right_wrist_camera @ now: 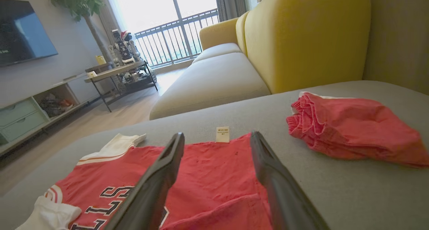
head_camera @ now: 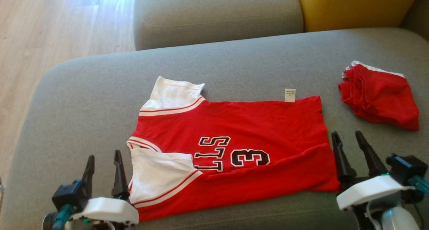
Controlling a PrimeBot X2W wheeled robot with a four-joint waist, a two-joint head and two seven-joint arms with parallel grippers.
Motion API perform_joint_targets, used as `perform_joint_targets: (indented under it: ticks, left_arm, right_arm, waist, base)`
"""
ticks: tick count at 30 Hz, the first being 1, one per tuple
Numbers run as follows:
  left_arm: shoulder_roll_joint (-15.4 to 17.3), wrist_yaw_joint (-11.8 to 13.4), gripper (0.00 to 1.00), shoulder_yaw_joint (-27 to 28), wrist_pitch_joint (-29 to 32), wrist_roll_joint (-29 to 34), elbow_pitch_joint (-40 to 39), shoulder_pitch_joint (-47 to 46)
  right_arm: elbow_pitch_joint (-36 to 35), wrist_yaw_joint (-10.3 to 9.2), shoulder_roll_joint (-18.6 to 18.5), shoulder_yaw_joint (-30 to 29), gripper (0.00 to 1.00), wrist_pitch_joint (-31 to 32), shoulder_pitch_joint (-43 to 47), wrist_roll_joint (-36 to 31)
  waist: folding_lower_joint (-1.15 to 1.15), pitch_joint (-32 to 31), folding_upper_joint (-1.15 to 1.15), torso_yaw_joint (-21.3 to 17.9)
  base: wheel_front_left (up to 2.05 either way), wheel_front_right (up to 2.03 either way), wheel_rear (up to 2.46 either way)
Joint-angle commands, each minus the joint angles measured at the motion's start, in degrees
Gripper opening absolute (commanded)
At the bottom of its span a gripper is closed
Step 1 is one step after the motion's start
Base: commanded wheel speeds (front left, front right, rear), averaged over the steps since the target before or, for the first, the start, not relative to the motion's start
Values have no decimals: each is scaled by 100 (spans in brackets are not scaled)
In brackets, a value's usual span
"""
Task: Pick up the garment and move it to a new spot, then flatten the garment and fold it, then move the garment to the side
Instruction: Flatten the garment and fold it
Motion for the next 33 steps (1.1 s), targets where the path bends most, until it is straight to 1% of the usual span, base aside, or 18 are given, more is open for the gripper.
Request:
perform_joint_targets:
  ticks: [1,4,8,9,13,19,22,25,30,31,33]
  left_arm:
    - [-20,-75,100,258,-69,110,-212,-242]
    - [-41,-174,100,320,-70,143,-124,-356]
    - [241,-381,100,201,98,305,128,-820]
    - [241,-381,100,201,98,305,128,-820]
    - [618,-610,100,123,689,414,267,-1656]
    - [1108,-994,100,162,1921,254,527,-3060]
    - [1376,-1268,100,55,2450,272,879,-3737]
    - [1580,-1418,100,-30,2920,281,1294,-4310]
    - [1783,-1548,100,-212,3566,320,2011,-5049]
    - [1824,-1545,100,-230,3646,348,2146,-5172]
    - [1951,-1429,100,-283,3818,516,2436,-5369]
  right_arm:
    - [-343,-2,-58,216,100,-21,-157,-111]
    - [-531,-2,-58,289,100,44,-170,-162]
    - [-745,-2,-58,406,100,159,-348,-166]
    - [-745,-2,-58,406,100,159,-348,-166]
    - [-926,-2,-58,551,100,234,-684,-147]
    - [-1076,-2,-58,755,100,242,-1298,-38]
    - [-1066,-2,-58,839,100,216,-1577,-3]
    - [-1041,-2,-58,890,100,145,-1813,78]
    - [-988,-2,-58,894,100,-21,-2020,311]
    - [-971,-2,-58,896,100,-57,-2036,371]
    - [-897,-2,-58,892,100,-117,-2051,442]
  waist:
    - [0,63,0,-71]
    - [0,173,0,-201]
    - [0,454,0,-408]
    - [0,454,0,-408]
    - [0,906,0,-598]
    - [0,1644,0,-919]
    - [0,1919,0,-1074]
    - [0,2154,0,-1252]
    - [0,2421,0,-1487]
    - [0,2469,0,-1530]
    - [0,2546,0,-1612]
  base:
    - [0,0,0]
    - [0,0,0]
    - [0,0,0]
    - [0,0,0]
    - [0,0,0]
    - [0,0,0]
    - [0,0,0]
    - [0,0,0]
    - [0,0,0]
    - [0,0,0]
    - [0,0,0]
